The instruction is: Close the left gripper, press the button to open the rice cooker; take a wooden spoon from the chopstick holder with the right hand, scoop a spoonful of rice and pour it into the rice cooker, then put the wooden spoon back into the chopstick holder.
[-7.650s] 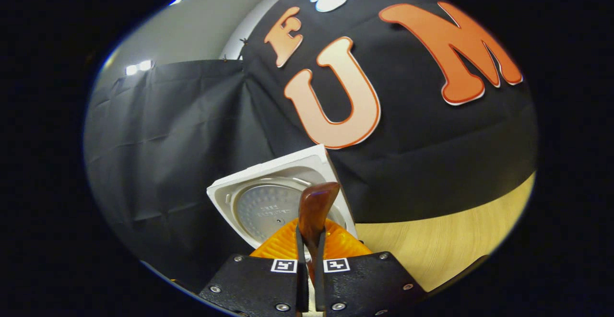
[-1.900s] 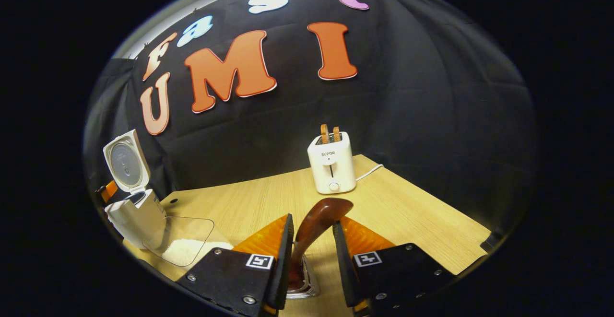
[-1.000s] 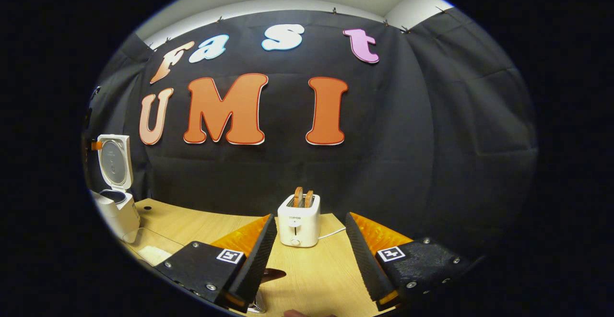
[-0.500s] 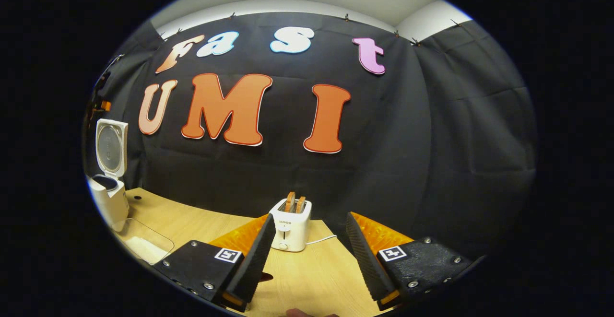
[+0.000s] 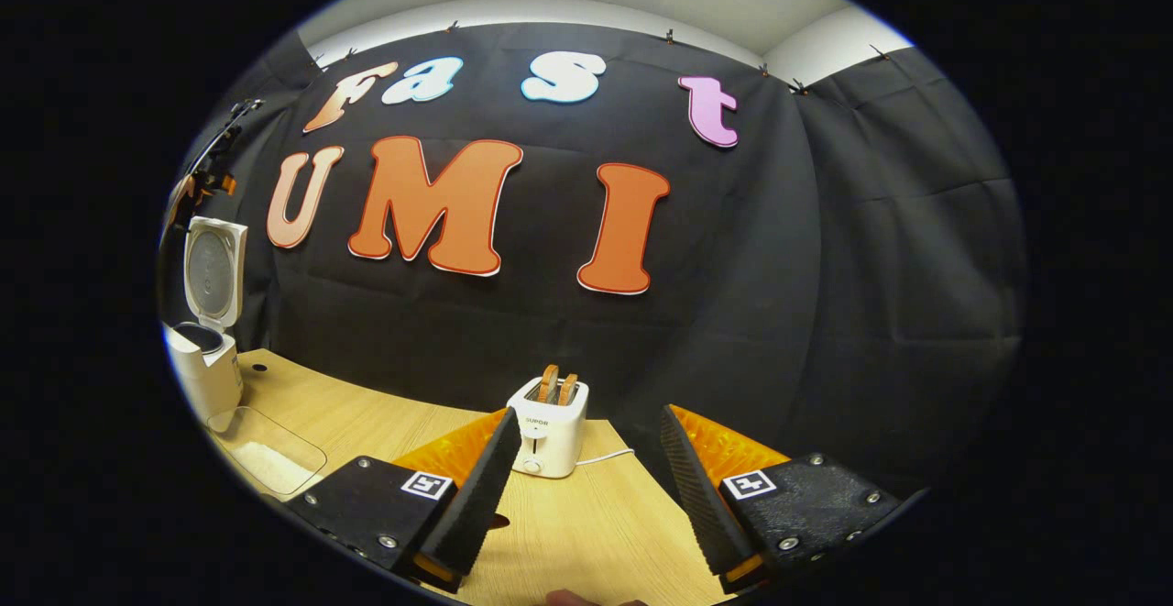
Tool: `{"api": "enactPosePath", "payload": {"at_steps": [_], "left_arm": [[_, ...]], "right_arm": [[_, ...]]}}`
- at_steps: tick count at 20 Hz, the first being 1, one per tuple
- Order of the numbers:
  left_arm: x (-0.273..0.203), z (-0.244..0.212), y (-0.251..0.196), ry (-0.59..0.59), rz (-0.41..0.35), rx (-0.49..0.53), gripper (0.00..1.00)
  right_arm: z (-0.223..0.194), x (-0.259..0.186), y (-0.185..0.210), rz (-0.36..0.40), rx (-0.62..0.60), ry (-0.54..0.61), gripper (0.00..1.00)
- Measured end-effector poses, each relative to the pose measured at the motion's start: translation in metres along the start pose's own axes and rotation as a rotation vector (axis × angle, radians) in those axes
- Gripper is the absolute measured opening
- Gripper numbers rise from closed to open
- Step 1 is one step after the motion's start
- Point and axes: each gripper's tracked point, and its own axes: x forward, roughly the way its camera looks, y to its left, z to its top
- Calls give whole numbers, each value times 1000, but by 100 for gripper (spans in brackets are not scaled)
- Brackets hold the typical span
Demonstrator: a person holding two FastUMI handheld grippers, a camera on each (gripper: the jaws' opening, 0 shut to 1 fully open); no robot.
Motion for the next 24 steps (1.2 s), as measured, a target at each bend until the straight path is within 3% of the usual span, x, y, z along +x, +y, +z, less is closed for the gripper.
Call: {"api": "enactPosePath", "payload": {"at_steps": [2, 6, 9, 24], "left_arm": [[9, -26, -1, 99, -6, -17, 94], [13, -35, 2, 134, 21, 31, 95], [8, -32, 1, 170, 3, 43, 95], [-75, -62, 1, 256, -98, 23, 94]], "right_arm": [[-3, 0, 2, 7, -2, 2, 92], [-17, 1, 26, 87, 85, 39, 92], [-21, 9, 22, 65, 70, 39, 92], [-31, 18, 56, 151, 101, 45, 92]]}}
